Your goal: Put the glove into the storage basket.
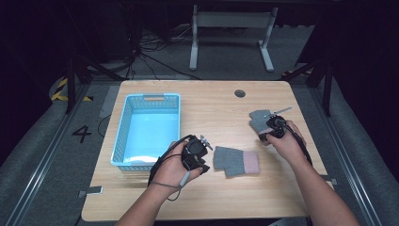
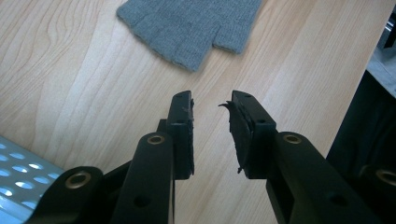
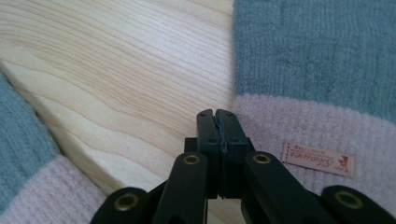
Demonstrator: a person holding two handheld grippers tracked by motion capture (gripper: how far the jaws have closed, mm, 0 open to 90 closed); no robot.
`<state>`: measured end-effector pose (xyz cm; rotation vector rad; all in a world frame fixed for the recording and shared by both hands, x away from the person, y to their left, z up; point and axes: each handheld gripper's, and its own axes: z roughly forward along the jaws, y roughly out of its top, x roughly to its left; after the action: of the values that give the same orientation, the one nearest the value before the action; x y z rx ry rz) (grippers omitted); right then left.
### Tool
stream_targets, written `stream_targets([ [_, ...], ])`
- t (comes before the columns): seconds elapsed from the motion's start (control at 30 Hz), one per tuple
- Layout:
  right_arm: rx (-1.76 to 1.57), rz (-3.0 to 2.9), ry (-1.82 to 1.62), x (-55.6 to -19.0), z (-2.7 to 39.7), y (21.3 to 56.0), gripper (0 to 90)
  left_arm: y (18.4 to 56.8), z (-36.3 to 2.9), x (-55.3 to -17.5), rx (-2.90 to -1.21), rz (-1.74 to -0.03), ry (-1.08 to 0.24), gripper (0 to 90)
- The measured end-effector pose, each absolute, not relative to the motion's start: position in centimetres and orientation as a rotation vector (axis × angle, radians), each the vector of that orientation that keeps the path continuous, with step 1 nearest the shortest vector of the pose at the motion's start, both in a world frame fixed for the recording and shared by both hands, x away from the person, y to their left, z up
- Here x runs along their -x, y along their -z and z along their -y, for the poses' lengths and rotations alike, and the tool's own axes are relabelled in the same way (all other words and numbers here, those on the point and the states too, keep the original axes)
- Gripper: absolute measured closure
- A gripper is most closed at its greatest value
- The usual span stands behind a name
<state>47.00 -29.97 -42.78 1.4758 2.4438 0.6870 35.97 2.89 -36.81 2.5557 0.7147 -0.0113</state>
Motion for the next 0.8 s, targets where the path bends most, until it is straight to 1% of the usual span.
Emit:
stream_targets([
  [0.4, -1.512, -2.431, -0.671, -46.4, 31.5, 42.9, 89.9, 36.8, -2.7, -36.0, -2.557, -0.708, 0.01, 70.5],
  [0.6, -1.469, -2.443, -0.709, -46.0, 31.3, 42.3, 89.5, 36.7, -2.6, -36.1, -2.559, -0.703, 0.013, 70.2],
  [0.8, -1.451, -2.418, -0.739, -46.1, 31.6, 41.1, 83.3, 36.7, -2.5, -36.1, -2.559, -0.7, 0.013, 70.1],
])
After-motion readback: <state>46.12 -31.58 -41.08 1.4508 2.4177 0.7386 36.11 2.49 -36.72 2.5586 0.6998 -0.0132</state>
